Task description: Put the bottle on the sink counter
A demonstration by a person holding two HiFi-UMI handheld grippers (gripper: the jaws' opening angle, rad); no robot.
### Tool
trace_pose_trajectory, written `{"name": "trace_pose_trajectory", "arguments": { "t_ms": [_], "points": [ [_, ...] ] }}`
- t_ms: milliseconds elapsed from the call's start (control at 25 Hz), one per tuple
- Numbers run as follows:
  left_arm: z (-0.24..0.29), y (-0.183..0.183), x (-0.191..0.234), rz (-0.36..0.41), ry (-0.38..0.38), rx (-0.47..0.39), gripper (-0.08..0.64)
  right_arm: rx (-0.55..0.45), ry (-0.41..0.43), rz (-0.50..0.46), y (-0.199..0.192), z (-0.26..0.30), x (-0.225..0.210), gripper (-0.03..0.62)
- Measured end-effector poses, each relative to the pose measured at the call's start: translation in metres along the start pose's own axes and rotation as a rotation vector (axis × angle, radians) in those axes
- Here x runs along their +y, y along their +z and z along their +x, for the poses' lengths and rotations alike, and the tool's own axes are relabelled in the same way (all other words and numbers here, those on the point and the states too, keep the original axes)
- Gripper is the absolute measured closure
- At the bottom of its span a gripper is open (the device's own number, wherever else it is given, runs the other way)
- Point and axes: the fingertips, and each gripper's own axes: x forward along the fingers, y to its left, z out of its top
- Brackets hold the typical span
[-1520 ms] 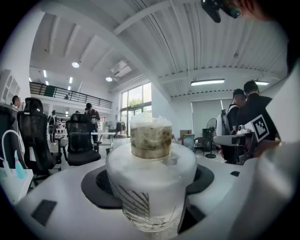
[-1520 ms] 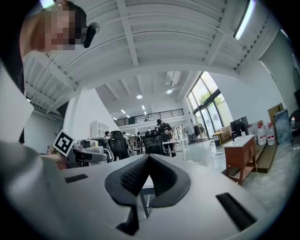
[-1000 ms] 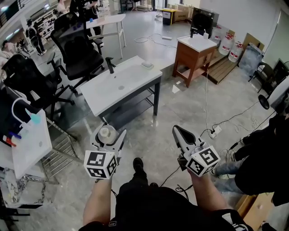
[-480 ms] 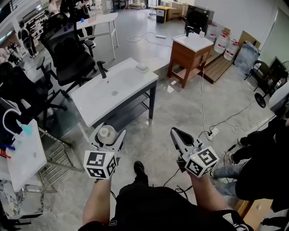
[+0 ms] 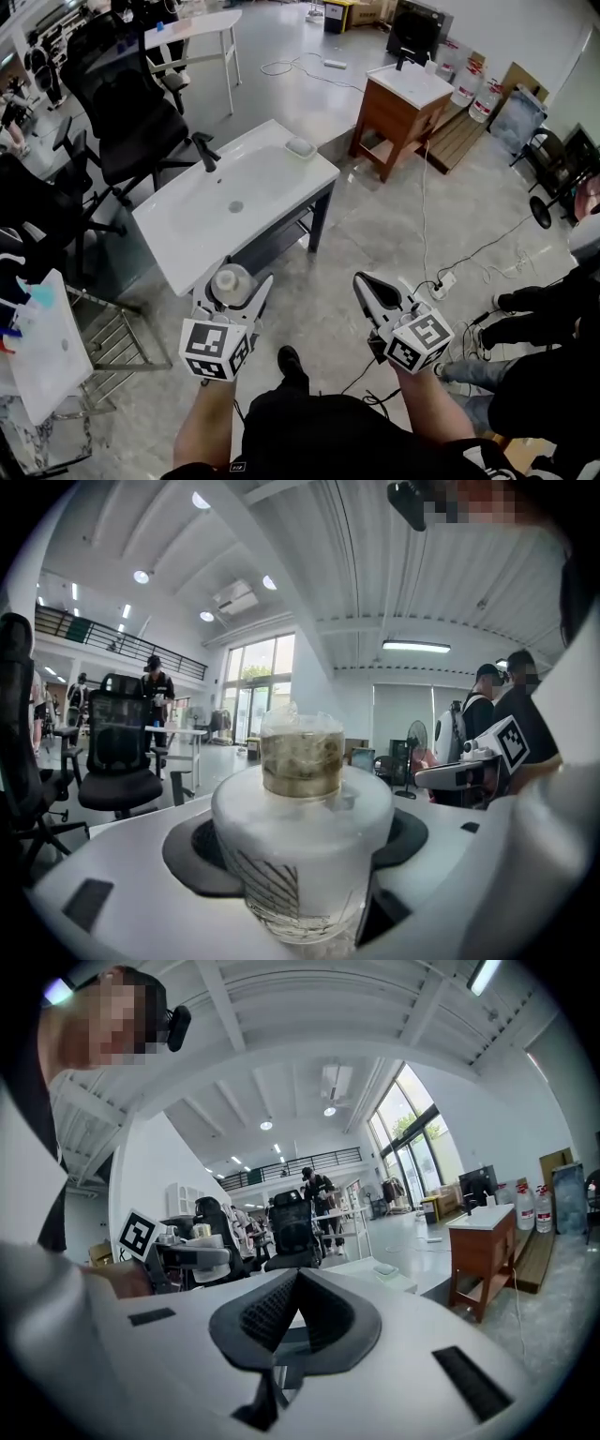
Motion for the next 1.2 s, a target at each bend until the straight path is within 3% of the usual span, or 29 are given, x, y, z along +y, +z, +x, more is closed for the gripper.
{"name": "trace_pose_trajectory", "arguments": {
  "t_ms": [440, 760, 1200],
  "points": [
    [0.056, 0.009, 0.081, 0.013, -0.001, 0.017, 0.211, 0.022, 0.023, -0.011, 0.020, 0.109, -0.023, 0.578],
    [0.084, 0.023, 0.104, 0.012, -0.006, 0.000, 0.212, 0.022, 0.029, -0.023, 0.037, 0.143, -0.038, 0.578],
    [0.178, 0.039, 0.116, 0.012, 0.029, 0.027, 0.212, 0.020, 0.086, 0.017, 0.052, 0.203, -0.127, 0.578]
  ]
}}
